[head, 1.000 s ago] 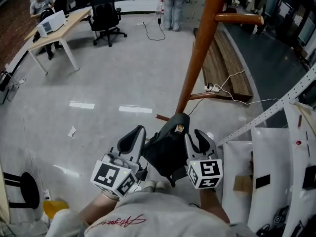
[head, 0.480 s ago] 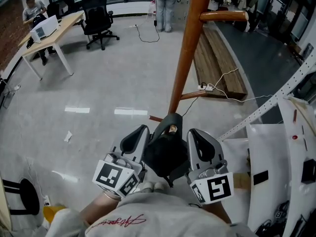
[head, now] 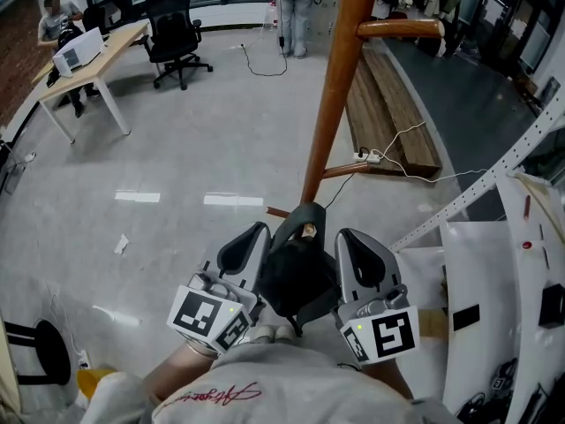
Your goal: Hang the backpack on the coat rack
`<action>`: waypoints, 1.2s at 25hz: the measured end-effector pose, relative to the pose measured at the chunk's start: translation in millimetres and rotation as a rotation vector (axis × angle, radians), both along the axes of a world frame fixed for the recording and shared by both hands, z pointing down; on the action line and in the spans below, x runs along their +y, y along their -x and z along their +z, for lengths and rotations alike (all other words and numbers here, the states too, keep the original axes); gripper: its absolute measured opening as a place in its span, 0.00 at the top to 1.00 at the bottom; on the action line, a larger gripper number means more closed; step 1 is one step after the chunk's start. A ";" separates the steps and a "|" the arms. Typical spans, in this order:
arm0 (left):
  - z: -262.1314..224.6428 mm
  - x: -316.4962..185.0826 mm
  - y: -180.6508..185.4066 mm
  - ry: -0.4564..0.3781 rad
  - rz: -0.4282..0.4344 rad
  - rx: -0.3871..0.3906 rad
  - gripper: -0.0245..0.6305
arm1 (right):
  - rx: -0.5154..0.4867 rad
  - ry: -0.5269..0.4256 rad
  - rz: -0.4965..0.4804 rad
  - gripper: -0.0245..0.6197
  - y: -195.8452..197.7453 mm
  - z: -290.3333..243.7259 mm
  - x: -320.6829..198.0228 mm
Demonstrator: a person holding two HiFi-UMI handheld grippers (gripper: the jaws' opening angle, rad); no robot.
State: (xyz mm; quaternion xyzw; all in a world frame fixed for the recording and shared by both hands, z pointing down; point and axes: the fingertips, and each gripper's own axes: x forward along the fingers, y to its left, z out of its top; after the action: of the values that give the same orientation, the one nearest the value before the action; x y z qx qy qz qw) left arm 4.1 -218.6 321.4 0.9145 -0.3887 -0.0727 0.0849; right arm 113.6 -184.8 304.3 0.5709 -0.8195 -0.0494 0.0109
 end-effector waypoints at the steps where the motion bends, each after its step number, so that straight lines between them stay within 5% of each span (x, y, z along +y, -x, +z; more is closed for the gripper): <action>1: 0.2 0.1 -0.9 -0.002 0.002 -0.001 0.93 | 0.001 0.002 -0.002 0.94 0.1 0.5 0.2; 30: 1.1 2.6 0.1 -0.001 0.003 -0.003 0.93 | -0.002 0.024 -0.028 0.94 10.8 7.3 0.8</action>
State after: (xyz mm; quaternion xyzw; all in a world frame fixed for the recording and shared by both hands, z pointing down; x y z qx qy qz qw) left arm 4.0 -216.0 322.5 0.9153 -0.3873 -0.0715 0.0839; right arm 102.8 -184.0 311.7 0.5594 -0.8278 -0.0391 0.0161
